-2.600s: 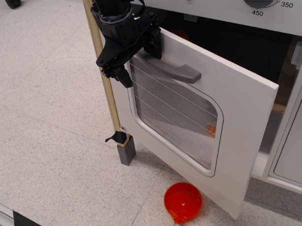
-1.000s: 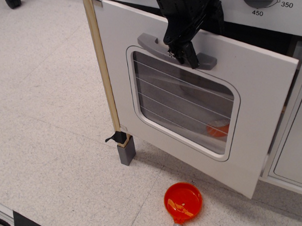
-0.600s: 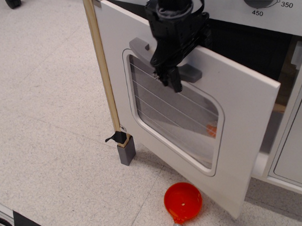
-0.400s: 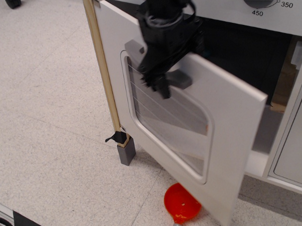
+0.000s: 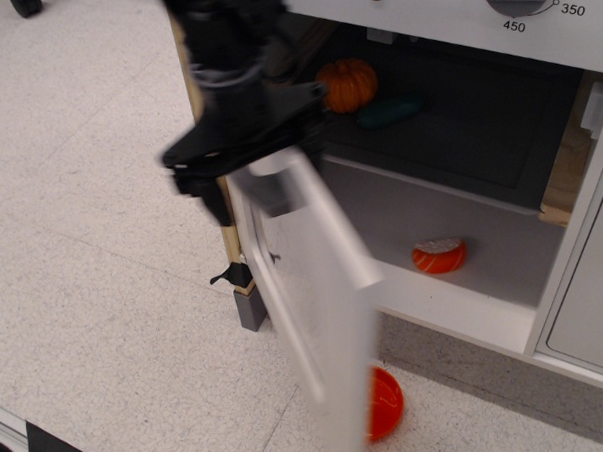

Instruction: Open oven

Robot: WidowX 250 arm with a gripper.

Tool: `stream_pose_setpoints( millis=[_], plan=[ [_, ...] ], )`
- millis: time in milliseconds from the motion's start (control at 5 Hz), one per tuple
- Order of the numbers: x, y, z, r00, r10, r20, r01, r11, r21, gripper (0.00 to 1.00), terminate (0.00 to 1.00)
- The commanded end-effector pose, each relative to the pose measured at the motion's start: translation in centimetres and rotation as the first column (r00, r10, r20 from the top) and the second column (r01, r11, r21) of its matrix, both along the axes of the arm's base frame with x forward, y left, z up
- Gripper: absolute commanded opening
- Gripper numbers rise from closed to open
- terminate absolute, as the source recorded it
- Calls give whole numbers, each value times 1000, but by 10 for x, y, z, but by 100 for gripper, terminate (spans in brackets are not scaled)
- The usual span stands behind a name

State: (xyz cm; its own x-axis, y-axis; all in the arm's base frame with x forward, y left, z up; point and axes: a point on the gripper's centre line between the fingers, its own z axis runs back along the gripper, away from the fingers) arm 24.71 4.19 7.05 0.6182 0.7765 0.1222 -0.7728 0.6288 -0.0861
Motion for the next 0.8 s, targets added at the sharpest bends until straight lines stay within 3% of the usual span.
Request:
stream_pose_setpoints(
  millis=[0,400,600],
  plan=[
    [-3,73,26,906,-377,-190,406,902,145,100,0],
    [-13,106,28,792,-591,-155,609,782,131,100,0],
    [-11,94,46,795,-593,-131,600,799,27,100,0]
  ],
)
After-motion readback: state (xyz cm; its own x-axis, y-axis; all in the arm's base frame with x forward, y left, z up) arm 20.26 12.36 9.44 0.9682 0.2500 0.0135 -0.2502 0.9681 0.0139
